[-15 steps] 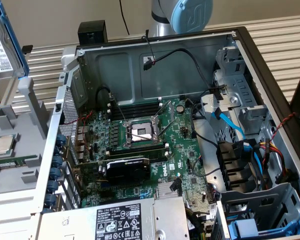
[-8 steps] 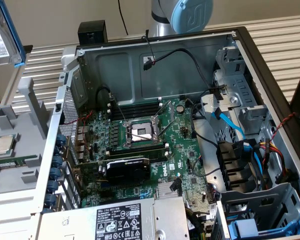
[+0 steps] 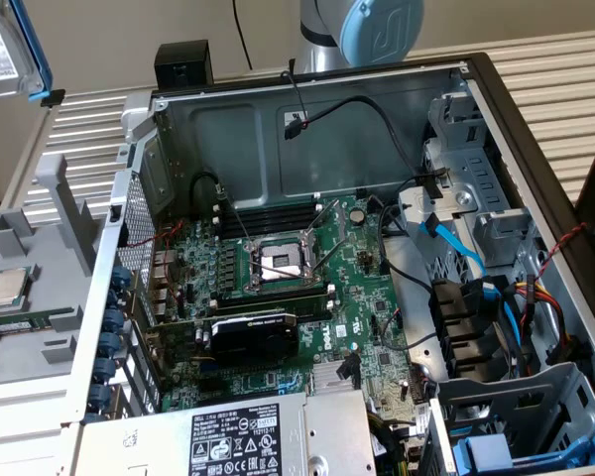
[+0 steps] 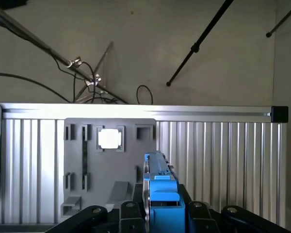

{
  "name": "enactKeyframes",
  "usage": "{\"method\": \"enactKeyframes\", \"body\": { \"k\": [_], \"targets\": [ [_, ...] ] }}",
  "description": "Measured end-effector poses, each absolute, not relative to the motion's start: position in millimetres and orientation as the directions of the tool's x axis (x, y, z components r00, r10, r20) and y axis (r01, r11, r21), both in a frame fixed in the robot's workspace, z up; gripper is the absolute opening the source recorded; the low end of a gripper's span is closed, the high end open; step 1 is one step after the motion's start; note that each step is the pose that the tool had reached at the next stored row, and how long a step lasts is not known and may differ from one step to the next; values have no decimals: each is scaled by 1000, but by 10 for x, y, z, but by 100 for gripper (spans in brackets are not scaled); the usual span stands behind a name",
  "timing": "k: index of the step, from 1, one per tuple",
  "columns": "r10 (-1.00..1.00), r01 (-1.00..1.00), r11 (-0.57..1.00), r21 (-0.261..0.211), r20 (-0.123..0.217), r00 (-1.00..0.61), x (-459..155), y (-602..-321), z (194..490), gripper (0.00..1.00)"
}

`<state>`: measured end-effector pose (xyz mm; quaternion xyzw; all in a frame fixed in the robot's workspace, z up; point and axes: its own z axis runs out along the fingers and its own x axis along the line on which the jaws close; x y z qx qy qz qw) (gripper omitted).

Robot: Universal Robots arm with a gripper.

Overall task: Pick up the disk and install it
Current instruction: 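Pick up the disk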

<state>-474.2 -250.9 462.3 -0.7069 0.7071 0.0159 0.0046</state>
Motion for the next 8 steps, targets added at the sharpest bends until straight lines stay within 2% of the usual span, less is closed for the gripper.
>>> {"method": "enactKeyframes", "body": {
  "k": [8],
  "targets": [
    [-999,-1000,-1,16,-41,0,-4568,-2511,4794,37]
  ]
}}
